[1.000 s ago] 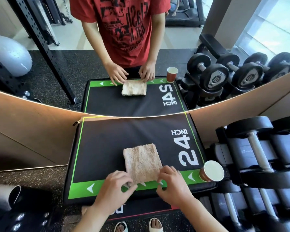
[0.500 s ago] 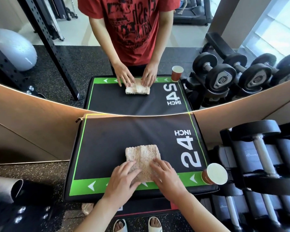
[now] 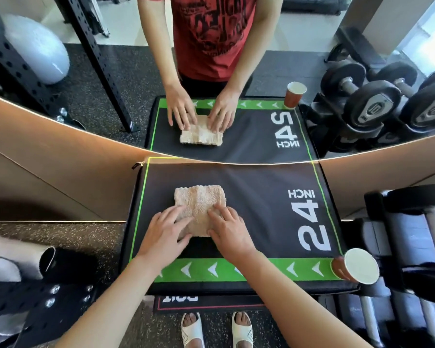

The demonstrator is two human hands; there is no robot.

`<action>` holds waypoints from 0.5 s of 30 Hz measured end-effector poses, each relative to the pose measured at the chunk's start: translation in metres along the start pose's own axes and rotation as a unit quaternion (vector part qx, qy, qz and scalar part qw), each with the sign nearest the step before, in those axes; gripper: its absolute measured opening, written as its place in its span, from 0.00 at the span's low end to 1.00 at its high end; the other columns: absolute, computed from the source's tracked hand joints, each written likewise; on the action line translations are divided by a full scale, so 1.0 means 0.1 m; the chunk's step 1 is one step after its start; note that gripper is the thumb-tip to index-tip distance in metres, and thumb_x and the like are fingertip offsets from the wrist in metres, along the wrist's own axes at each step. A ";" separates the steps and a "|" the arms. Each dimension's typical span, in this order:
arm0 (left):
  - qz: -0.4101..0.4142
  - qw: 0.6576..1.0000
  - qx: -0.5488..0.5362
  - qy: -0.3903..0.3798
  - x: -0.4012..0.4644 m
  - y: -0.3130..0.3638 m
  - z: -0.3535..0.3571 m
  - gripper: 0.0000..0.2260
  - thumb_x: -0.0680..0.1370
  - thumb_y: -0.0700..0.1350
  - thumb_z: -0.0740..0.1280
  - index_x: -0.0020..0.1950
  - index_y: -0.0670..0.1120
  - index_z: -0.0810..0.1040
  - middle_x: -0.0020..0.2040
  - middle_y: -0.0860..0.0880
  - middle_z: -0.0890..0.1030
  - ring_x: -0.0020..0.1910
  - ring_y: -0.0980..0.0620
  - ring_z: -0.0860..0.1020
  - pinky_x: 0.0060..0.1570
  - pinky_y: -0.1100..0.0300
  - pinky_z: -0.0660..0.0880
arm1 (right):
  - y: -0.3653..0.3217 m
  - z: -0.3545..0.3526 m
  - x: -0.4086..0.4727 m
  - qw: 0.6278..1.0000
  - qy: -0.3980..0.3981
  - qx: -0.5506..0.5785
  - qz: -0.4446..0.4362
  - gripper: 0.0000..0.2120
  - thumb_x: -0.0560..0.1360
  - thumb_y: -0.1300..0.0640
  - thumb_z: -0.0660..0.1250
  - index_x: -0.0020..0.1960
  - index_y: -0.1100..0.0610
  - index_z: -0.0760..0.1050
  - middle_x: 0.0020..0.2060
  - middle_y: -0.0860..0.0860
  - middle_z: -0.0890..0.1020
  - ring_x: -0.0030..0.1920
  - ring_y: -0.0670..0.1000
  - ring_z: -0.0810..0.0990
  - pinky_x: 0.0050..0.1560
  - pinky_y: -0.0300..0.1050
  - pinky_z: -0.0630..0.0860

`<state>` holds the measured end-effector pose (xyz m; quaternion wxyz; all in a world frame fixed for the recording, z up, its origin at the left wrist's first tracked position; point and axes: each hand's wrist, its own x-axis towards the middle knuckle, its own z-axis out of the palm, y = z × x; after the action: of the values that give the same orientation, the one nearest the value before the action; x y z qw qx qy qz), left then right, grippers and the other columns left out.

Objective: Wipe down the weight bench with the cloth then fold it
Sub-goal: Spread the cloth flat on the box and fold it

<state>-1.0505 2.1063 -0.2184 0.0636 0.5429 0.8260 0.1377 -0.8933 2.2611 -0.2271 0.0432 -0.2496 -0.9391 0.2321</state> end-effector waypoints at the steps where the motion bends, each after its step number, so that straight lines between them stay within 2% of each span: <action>1: -0.004 1.000 0.005 -0.001 0.04 -0.09 -0.04 0.22 0.75 0.52 0.76 0.69 0.53 0.80 0.75 0.49 0.73 0.75 0.47 0.69 0.71 0.43 0.70 | -0.06 0.02 0.10 1.000 -0.002 -0.001 -0.003 0.23 0.78 0.54 0.68 0.72 0.52 0.70 0.75 0.51 0.67 0.71 0.58 0.67 0.66 0.58 0.71; 8: -0.032 0.999 0.020 0.012 0.35 -0.69 -0.30 0.21 0.74 0.49 0.77 0.66 0.50 0.82 0.73 0.49 0.75 0.71 0.45 0.72 0.67 0.43 0.72 | -0.41 0.11 0.82 0.999 -0.031 -0.009 -0.001 0.25 0.79 0.49 0.66 0.75 0.51 0.68 0.76 0.50 0.65 0.73 0.58 0.64 0.69 0.58 0.67; 15: -0.085 0.996 0.022 0.026 0.45 -0.92 -0.30 0.21 0.76 0.47 0.76 0.68 0.50 0.81 0.74 0.48 0.74 0.71 0.43 0.72 0.66 0.40 0.73 | -0.64 0.15 1.16 0.999 -0.037 -0.025 0.006 0.22 0.80 0.51 0.65 0.73 0.51 0.68 0.74 0.50 0.66 0.71 0.58 0.65 0.67 0.57 0.67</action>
<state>-1.1576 2.1085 -0.2154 0.0414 0.4683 0.8733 0.1279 -1.0260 2.2625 -0.2150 0.0004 -0.2475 -0.9440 0.2183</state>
